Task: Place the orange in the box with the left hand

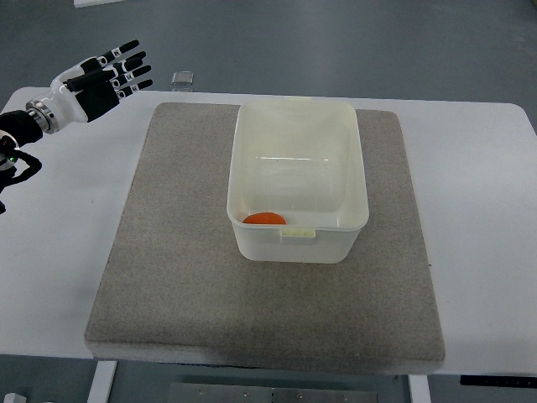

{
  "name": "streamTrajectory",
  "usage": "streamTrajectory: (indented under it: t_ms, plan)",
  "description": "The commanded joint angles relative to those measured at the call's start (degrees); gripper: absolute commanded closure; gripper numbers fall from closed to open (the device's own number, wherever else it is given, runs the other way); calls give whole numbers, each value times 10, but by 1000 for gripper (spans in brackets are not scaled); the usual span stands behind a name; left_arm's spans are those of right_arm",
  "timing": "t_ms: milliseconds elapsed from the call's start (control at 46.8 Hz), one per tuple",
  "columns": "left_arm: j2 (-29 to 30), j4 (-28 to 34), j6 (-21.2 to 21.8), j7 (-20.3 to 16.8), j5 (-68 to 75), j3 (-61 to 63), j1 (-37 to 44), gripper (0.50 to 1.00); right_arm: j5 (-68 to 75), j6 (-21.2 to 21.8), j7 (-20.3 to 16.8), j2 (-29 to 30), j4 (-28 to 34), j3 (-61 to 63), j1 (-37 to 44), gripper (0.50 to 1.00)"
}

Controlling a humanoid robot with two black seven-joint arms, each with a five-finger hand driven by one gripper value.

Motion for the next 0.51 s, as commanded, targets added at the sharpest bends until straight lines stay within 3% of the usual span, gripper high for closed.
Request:
streamTrajectory:
  t_ms: [0, 128, 491]
  plan:
    - [-1, -1, 0, 16, -41, 0, 0, 504, 1, 1, 0, 0, 0, 2, 0, 568]
    - [-2, -4, 0, 37, -75, 0, 0, 504, 2, 2, 0, 0, 1, 0, 0, 568]
    - [-7, -4, 0, 37, -76, 0, 2, 504, -3, -10, 2, 0, 0, -4, -4, 568]
